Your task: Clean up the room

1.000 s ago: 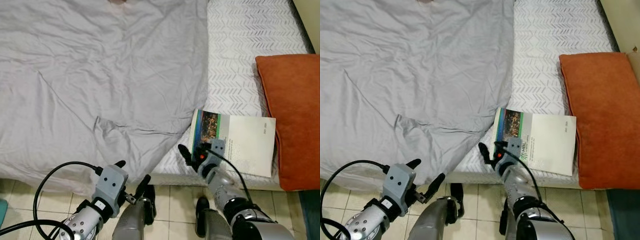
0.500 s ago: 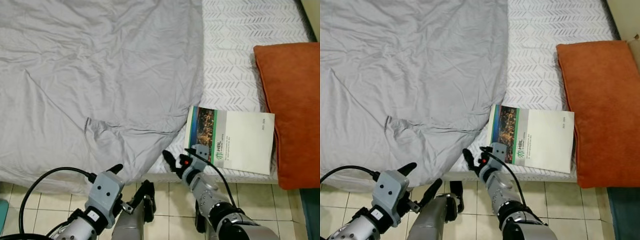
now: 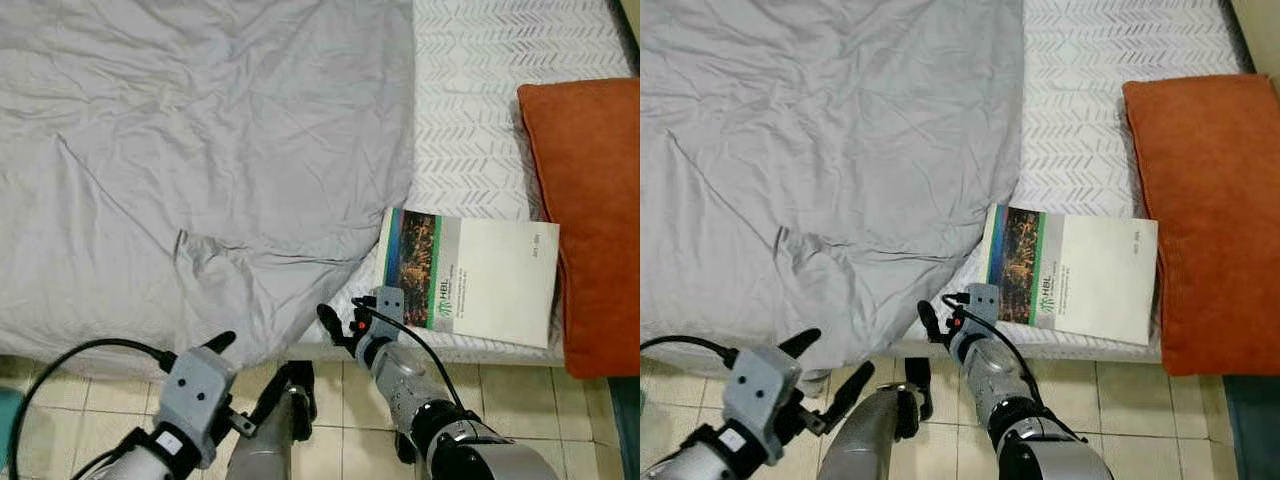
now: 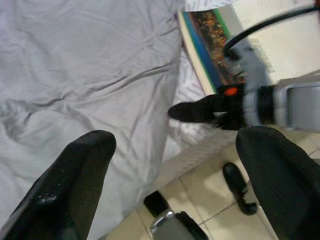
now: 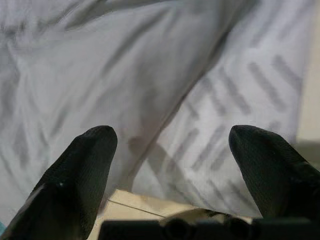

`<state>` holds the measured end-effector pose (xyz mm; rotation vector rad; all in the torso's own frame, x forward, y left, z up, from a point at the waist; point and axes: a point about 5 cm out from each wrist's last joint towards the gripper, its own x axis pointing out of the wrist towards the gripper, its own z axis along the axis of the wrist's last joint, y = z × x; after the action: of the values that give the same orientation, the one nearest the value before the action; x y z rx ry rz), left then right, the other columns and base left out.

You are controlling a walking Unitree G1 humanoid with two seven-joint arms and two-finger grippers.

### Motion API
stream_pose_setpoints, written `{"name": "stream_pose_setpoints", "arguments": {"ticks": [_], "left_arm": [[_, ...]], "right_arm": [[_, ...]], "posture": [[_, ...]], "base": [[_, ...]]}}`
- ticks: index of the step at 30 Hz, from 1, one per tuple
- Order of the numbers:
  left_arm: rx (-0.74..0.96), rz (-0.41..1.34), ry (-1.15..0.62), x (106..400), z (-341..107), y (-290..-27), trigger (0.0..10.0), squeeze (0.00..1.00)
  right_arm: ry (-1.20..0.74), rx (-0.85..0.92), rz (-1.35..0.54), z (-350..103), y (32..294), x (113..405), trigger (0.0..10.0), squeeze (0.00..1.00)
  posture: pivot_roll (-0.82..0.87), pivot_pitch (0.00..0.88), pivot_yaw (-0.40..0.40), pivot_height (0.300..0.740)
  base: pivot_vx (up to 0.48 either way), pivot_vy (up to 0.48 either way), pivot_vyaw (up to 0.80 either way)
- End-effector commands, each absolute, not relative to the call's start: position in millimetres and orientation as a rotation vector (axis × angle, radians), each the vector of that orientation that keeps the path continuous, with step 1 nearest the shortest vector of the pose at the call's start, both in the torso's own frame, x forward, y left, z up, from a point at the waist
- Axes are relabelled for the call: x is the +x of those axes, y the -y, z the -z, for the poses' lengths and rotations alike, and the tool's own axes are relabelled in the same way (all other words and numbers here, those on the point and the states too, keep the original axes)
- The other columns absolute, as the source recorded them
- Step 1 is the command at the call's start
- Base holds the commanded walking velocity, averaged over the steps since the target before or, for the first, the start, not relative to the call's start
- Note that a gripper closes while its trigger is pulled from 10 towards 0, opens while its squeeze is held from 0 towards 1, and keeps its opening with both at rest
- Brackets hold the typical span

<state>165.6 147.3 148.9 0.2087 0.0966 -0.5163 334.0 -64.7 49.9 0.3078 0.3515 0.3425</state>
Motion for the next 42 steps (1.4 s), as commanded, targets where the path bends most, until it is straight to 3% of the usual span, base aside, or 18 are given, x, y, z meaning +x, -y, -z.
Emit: {"name": "stream_pose_setpoints", "arguments": {"ticks": [1, 7, 14, 19, 24, 28, 33, 34, 38, 40, 42], "left_arm": [[0.201, 0.519, -0.156, 154, -145, -152, 10.0, 0.00], [0.206, 0.530, -0.178, 146, -147, -154, 10.0, 0.00], [0.208, 0.536, -0.197, 142, -147, -157, 10.0, 0.00], [0.157, 0.570, -0.284, 129, -125, -155, 10.0, 0.00], [0.136, 0.569, -0.297, 128, -119, -152, 10.0, 0.00], [0.122, 0.567, -0.292, 132, -112, -145, 10.0, 0.00], [0.130, 0.557, -0.296, 132, -107, -147, 10.0, 0.00], [0.143, 0.546, -0.301, 130, -103, -149, 10.0, 0.00], [0.150, 0.545, -0.300, 129, -102, -149, 10.0, 0.00], [0.147, 0.535, -0.293, 130, -100, -149, 10.0, 0.00], [0.145, 0.528, -0.293, 132, -97, -148, 10.0, 0.00]], "right_arm": [[-0.427, 0.255, -0.342, -32, 60, 320, 10.0, 0.00], [-0.433, 0.184, -0.305, -29, 67, 319, 10.0, 0.00], [-0.422, -0.023, -0.246, -23, 91, 319, 10.0, 0.00], [-0.416, -0.097, -0.149, -21, 135, 321, 10.0, 0.00], [-0.415, -0.138, -0.135, -22, 149, 321, 10.0, 0.00], [-0.416, -0.153, -0.084, -23, 174, 320, 10.0, 0.00], [-0.436, -0.108, -0.143, -18, 165, 316, 10.0, 0.00], [-0.390, -0.097, -0.230, -17, 151, 313, 10.0, 0.00], [-0.333, -0.060, -0.263, -21, 143, 312, 10.0, 0.00], [-0.212, 0.064, -0.332, -32, 126, 307, 10.0, 0.00], [-0.174, 0.111, -0.365, -36, 119, 302, 10.0, 0.00]], "posture": [[0.30, 0.652, 0.168, 0.740], [0.30, 0.672, 0.187, 0.740], [0.28, 0.666, 0.177, 0.740], [0.21, 0.670, 0.131, 0.740], [0.19, 0.669, 0.117, 0.740], [0.16, 0.675, 0.092, 0.740], [0.14, 0.661, 0.073, 0.740], [0.12, 0.634, 0.057, 0.740], [0.11, 0.625, 0.053, 0.740], [0.07, 0.553, 0.010, 0.740], [0.05, 0.536, 0.002, 0.740]], "base": [[0.000, 0.000, 0.00], [0.000, 0.000, 0.00], [0.000, 0.000, 0.00], [0.000, 0.000, 0.00], [0.000, 0.000, 0.00], [0.000, 0.000, 0.00], [0.000, 0.000, 0.00], [0.000, 0.000, 0.00], [0.000, 0.000, 0.00], [0.000, 0.000, 0.00], [0.000, 0.000, 0.00]]}}
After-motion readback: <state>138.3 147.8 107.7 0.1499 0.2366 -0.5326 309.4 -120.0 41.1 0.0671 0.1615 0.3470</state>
